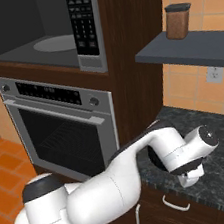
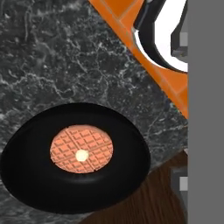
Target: Open the microwave, place the bowl with waffle inside the microwave, then close the microwave door and turn it on.
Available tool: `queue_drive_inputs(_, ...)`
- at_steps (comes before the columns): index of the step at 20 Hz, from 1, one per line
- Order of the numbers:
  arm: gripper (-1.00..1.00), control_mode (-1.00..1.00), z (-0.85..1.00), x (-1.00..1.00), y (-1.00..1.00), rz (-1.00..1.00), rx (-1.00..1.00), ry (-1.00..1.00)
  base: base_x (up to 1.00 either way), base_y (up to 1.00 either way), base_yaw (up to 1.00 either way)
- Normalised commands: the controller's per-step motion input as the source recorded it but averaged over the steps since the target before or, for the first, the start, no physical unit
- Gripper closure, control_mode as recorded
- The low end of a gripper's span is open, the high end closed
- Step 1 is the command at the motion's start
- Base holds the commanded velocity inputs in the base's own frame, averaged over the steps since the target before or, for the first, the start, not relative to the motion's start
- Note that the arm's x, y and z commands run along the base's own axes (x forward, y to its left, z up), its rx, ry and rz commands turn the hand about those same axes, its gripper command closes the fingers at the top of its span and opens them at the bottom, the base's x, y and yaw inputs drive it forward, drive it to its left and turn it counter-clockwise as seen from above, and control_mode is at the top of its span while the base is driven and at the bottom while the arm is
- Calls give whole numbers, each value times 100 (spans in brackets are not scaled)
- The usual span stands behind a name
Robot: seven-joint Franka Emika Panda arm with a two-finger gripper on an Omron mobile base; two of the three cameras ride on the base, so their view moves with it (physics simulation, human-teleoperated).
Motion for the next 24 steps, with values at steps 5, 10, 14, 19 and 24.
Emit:
queue_drive_inputs(5,-100,-100,-32,29,-9,0,0,0,0,0,0)
queue_drive_inputs(10,-100,-100,-35,20,-18,0,0,0,0,0,0)
queue_drive_inputs(14,-100,-100,-32,22,-20,0,0,0,0,0,0)
queue_drive_inputs(19,-100,-100,-25,26,-35,0,2,0,0,0,0)
queue_drive_inputs(24,-100,-100,-23,28,-25,0,2,0,0,0,0)
